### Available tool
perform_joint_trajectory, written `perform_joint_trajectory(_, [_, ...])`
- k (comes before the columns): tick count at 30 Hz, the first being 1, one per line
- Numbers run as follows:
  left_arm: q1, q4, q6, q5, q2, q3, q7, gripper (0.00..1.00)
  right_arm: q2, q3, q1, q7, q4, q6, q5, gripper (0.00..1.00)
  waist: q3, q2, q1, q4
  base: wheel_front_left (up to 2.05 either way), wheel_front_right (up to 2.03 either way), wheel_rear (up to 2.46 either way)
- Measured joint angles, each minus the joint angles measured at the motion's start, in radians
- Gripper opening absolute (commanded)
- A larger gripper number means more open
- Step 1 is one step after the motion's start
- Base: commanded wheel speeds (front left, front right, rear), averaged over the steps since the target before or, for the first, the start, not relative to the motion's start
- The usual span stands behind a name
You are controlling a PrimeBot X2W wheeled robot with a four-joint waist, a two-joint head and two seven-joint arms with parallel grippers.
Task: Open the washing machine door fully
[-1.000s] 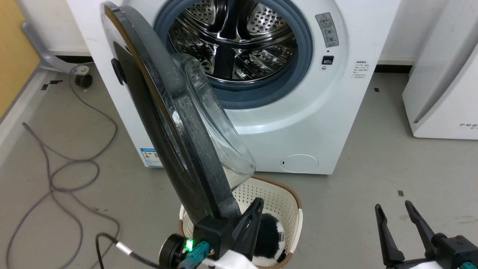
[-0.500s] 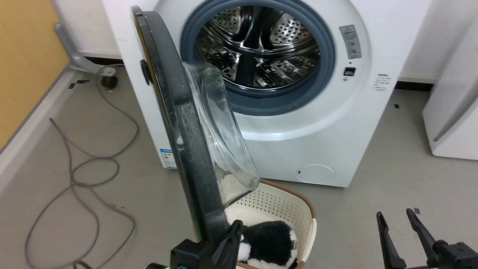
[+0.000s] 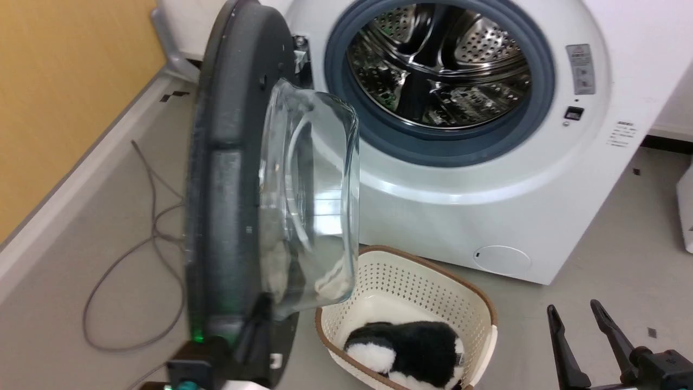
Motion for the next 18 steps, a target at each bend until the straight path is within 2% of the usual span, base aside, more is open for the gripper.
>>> perform_joint_trajectory(4, [0.0,0.011,0.024,-0.002,0.023,0.072,-0.024,0.0,0.0,0.002,0.0,0.001,-0.004,0.0,0.0,1.0,0.01,0.0,0.0,0.018,0.0,0.0,0.0])
perform_joint_trajectory(12, [-0.022,0.111,0.02,-0.092,0.053,0.229,-0.098,0.0,0.0,0.006,-0.001,0.008,-0.01,0.0,0.0,1.0,0.025,0.0,0.0,0.013,0.0,0.0,0.0])
perform_joint_trajectory(18, [-0.099,0.287,-0.037,-0.183,0.084,0.353,-0.192,0.0,0.0,0.005,-0.003,0.011,-0.014,0.0,-0.001,1.0,0.042,0.0,0.0001,-0.001,0.0,0.0,0.0])
